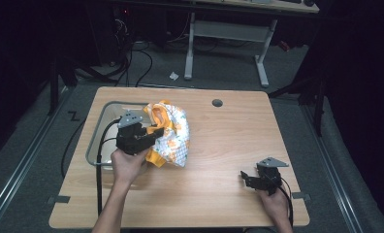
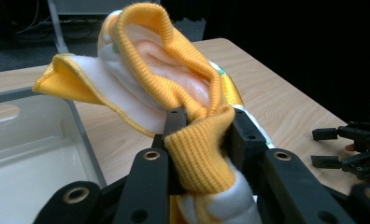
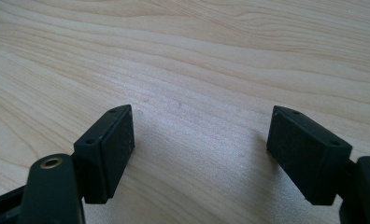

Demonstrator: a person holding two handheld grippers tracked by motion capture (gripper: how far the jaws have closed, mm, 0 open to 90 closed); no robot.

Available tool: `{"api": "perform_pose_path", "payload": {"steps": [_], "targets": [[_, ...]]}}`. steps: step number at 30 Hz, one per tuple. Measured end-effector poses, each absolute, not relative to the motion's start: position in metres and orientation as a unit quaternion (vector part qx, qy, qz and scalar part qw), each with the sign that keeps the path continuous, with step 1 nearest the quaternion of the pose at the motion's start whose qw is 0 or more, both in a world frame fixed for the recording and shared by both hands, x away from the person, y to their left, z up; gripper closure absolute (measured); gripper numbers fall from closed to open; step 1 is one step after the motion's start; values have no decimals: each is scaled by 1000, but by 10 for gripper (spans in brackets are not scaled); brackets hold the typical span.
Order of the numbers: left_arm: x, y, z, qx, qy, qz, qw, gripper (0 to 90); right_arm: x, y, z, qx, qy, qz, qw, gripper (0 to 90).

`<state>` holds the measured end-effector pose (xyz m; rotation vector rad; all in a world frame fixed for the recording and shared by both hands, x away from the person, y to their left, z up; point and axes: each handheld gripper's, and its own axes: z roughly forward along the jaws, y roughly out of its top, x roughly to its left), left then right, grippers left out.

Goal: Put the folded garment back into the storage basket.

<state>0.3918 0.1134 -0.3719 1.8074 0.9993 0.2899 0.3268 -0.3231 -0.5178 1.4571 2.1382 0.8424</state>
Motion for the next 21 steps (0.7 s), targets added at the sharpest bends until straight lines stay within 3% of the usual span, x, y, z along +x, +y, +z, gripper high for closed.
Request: {"api": "perform_pose_path", "payload": {"steps": [21], "targets": [[394,145,-367,736,434,120,506,715,327,-323,-518,524,769,303,209,236]]}}
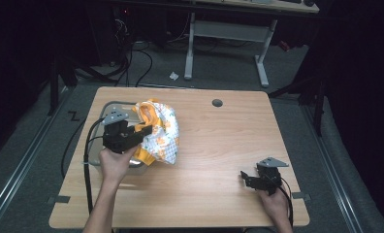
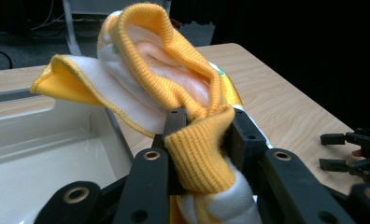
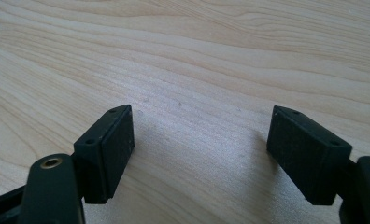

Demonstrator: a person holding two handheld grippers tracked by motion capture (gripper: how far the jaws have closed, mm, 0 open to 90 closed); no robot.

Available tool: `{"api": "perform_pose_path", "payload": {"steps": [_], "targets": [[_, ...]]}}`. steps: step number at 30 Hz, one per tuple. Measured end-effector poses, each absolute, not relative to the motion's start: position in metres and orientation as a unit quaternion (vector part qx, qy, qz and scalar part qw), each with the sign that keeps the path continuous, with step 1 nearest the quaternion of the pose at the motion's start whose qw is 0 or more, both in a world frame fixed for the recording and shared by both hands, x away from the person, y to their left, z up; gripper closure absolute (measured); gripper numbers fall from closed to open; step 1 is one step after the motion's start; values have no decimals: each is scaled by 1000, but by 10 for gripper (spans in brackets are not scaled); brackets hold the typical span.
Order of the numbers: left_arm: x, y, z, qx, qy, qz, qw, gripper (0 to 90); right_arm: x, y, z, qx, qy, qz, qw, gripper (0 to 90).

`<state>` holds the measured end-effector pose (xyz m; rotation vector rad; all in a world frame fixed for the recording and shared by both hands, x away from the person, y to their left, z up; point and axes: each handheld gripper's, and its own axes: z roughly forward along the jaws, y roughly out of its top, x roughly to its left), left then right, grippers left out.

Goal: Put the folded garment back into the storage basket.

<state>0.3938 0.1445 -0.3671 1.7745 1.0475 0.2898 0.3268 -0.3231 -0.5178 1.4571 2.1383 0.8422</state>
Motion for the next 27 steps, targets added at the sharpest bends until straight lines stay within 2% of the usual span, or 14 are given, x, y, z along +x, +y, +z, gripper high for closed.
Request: {"api": "perform_pose_path", "payload": {"steps": [27], "targets": [[401,180,-370,731,458,135,488,714,327,-323,-518,524,768,303,209,235]]}}
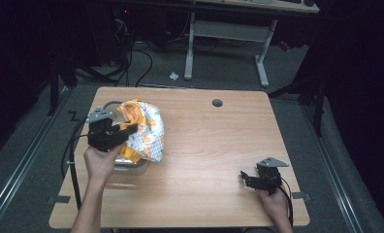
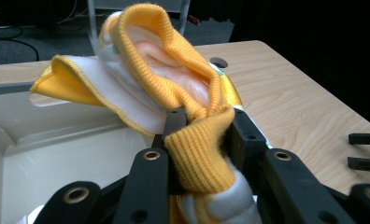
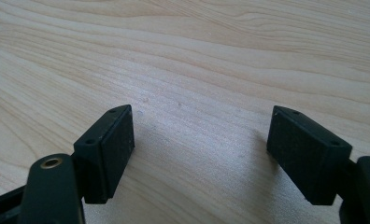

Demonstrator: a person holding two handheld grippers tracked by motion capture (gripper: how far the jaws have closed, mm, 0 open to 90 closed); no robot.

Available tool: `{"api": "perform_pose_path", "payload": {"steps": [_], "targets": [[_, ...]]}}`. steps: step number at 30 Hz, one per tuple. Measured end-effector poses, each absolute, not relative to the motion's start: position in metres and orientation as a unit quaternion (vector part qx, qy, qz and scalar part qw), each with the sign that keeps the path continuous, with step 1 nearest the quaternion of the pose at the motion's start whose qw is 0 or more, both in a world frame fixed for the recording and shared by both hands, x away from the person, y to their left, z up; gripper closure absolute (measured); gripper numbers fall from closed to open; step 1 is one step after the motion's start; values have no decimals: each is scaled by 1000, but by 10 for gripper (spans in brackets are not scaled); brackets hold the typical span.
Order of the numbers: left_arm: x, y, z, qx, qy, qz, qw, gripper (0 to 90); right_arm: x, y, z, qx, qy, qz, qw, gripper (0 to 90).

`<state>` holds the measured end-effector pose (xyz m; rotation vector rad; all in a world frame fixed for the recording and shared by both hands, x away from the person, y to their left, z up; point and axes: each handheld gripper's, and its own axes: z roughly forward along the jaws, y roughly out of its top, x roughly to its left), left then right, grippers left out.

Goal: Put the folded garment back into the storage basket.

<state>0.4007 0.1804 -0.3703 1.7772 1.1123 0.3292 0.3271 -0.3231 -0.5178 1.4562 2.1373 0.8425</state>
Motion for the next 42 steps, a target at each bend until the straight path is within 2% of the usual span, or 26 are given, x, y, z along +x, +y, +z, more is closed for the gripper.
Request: {"api": "perform_pose_path", "payload": {"steps": [25,42], "targets": [[411,197,-384,733,478,153,460,714,327,-323,-518,524,768,303,209,235],[426,200,-405,746,494,166,414,709,327,-323,-518,524,768,303,209,235]]}}
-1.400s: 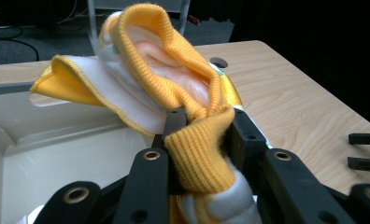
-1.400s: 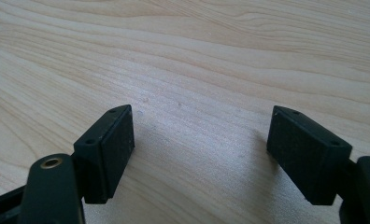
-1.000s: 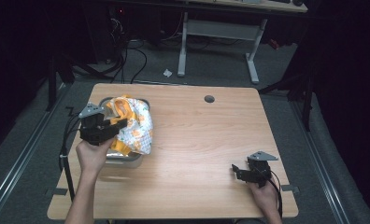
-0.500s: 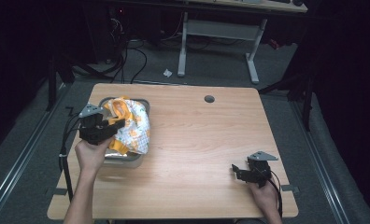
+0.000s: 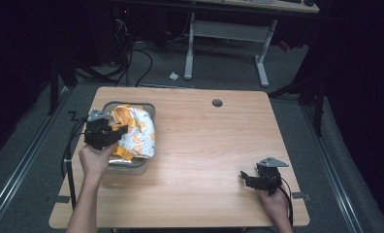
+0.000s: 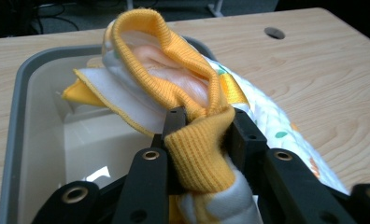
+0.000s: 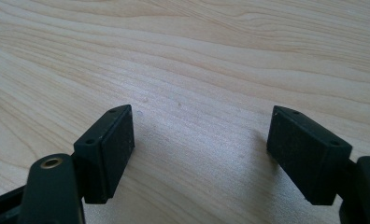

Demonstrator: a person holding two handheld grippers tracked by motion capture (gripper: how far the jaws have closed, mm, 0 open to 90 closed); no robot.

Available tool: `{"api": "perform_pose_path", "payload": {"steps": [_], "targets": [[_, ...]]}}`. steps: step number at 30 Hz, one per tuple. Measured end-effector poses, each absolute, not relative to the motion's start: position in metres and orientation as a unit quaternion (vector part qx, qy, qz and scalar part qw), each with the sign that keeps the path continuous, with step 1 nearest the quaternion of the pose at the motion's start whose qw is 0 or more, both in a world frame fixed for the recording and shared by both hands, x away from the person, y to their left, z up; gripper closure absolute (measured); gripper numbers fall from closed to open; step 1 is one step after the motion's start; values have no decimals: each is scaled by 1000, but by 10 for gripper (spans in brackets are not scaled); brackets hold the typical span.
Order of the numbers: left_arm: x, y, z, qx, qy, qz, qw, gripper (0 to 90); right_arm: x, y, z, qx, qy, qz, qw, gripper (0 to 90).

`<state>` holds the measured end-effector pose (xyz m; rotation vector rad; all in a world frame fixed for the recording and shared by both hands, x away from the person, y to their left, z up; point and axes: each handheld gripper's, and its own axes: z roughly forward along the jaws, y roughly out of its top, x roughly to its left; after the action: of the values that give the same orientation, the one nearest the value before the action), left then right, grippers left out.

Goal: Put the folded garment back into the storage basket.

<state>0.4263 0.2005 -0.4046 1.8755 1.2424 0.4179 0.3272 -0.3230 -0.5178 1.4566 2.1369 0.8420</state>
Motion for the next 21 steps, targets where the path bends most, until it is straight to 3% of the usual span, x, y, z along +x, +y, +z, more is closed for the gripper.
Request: {"api": "perform_pose_path", "payload": {"steps": [17,21], "targets": [[441,199,-429,767,510,172,350,699,327,-323,-518,524,768,303,210,235],[443,198,-431,771,508,180,340,732,327,-323,-518,524,768,303,209,235]]}}
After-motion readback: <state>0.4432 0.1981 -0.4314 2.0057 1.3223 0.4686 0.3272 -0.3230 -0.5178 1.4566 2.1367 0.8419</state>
